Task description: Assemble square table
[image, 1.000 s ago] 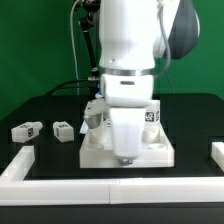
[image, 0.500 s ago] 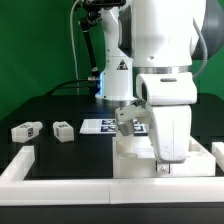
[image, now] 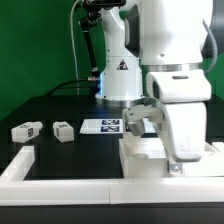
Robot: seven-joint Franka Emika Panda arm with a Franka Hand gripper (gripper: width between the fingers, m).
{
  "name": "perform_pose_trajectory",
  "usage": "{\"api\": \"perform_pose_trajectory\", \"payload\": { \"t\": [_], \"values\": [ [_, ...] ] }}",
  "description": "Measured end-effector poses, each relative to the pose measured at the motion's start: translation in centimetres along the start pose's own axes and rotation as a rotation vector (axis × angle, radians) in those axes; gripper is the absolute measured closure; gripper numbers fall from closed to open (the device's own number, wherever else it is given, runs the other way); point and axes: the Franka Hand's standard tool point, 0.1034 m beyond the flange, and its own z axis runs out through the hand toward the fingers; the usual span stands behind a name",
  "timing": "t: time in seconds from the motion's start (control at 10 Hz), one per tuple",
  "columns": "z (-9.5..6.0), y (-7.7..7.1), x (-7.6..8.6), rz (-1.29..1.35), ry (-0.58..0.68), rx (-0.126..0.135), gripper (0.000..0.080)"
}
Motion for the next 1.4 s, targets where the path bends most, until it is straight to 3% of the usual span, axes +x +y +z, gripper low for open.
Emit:
{"api": "perform_pose_trajectory", "payload": {
  "t": [0.1,0.2,0.5,0.7,0.8,0.9,1.0,1.1,1.4],
  "values": [
    [0.3,0.8,0.7,0.014,0.002,-0.004,0.0745],
    [0.3,0.8,0.7,0.031,-0.015,0.016,0.0745],
    [0.3,0.8,0.6,0.051,-0.031,0.02,0.0745],
    [0.2,-0.1,0.7,0.05,-0.036,0.054,0.0496],
    [0.2,-0.6,0.7,0.049,-0.039,0.074,0.0496],
    [0.1,-0.7,0.7,0.048,-0.04,0.082,0.0359],
    [0.1,-0.7,0.7,0.049,-0.04,0.081,0.0359],
    [0.1,-0.7,0.7,0.049,-0.04,0.081,0.0196],
    [0.1,-0.7,0.6,0.05,-0.04,0.081,0.0154]
  ]
}}
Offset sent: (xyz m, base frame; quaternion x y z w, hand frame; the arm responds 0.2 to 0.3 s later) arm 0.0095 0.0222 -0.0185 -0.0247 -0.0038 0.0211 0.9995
